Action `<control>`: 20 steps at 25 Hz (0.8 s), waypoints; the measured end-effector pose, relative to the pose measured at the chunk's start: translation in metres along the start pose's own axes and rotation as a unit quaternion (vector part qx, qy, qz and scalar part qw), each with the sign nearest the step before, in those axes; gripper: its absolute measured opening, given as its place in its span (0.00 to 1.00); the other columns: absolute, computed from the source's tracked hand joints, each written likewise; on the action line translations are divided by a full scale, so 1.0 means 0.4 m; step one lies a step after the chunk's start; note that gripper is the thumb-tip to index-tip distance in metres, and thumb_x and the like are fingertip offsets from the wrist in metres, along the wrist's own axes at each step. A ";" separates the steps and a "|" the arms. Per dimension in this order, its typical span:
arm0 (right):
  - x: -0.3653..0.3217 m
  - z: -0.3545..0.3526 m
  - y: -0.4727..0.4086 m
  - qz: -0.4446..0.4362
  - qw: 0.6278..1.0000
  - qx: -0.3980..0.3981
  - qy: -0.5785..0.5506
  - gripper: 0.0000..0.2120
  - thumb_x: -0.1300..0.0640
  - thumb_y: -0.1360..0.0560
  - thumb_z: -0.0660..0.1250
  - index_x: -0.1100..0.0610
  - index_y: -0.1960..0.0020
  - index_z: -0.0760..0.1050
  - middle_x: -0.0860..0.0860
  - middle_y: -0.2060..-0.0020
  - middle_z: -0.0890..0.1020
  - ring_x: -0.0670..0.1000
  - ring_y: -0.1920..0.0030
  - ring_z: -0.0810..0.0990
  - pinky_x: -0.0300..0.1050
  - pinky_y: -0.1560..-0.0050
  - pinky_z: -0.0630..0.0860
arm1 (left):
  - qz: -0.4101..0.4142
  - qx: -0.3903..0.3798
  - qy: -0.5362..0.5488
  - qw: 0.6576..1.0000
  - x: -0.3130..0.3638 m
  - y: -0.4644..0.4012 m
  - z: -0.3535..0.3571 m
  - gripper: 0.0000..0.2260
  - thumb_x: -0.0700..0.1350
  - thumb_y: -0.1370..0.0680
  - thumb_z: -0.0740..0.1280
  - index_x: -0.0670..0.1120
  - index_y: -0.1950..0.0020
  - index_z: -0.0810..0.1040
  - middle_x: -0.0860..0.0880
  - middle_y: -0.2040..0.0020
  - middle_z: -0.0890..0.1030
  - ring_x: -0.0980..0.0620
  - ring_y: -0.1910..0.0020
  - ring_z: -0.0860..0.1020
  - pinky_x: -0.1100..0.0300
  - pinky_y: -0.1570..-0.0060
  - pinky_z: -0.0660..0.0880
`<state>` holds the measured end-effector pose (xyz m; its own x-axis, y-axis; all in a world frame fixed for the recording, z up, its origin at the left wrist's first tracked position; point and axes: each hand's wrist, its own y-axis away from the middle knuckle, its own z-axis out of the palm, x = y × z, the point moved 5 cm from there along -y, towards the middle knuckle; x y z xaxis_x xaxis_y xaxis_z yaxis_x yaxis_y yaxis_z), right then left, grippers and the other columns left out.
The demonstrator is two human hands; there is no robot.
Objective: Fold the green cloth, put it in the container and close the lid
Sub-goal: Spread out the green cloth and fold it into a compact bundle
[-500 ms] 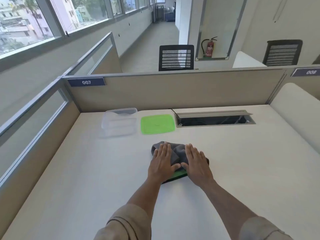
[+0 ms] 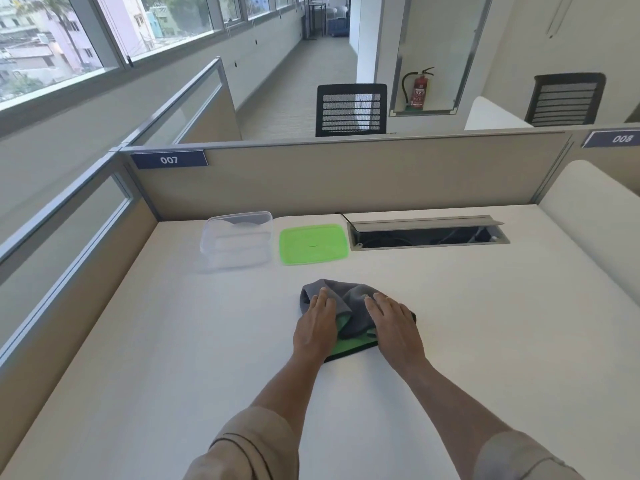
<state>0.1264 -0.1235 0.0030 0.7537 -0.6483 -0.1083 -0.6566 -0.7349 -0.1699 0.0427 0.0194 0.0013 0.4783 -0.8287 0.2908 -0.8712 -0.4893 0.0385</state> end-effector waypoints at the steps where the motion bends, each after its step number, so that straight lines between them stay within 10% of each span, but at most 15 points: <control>1: 0.000 -0.003 -0.003 -0.003 1.000 0.006 -0.003 0.25 0.66 0.27 0.65 0.56 0.31 0.71 0.55 0.35 0.77 0.57 0.35 0.75 0.52 0.37 0.74 | -0.010 0.003 0.007 1.000 -0.006 -0.002 -0.006 0.17 0.38 0.20 0.59 0.42 0.32 0.69 0.46 0.21 0.59 0.44 0.28 0.66 0.49 0.53 0.76; 10: 0.061 -0.072 -0.027 0.041 0.997 0.070 0.007 0.14 0.70 0.31 0.67 0.56 0.50 0.80 0.51 0.56 0.81 0.56 0.58 0.78 0.49 0.59 0.74 | -0.012 0.117 0.021 0.993 -0.081 -0.010 -0.123 0.04 0.40 0.21 0.55 0.47 0.54 0.66 0.47 0.54 0.79 0.40 0.65 0.75 0.52 0.68 0.65; 14: 0.118 -0.117 -0.022 0.085 0.995 0.048 0.032 0.12 0.69 0.28 0.64 0.56 0.50 0.77 0.51 0.57 0.79 0.55 0.61 0.76 0.48 0.62 0.71 | -0.001 0.152 0.042 0.988 -0.129 -0.006 -0.199 0.16 0.56 0.25 0.54 0.45 0.52 0.72 0.48 0.60 0.79 0.41 0.67 0.74 0.53 0.69 0.68; 20: 0.175 -0.197 -0.017 0.149 0.986 0.072 0.025 0.13 0.72 0.32 0.63 0.56 0.54 0.75 0.51 0.62 0.77 0.55 0.70 0.70 0.44 0.69 0.65 | -0.055 0.197 0.050 0.978 -0.207 -0.018 -0.312 0.06 0.40 0.21 0.61 0.47 0.51 0.77 0.46 0.58 0.82 0.41 0.63 0.78 0.51 0.65 0.75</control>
<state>0.1814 -0.1794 0.0736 0.5237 -0.8426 -0.1257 -0.8343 -0.4774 -0.2758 -0.0046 0.1254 0.0964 0.5371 -0.7437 0.3980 -0.6951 -0.6575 -0.2907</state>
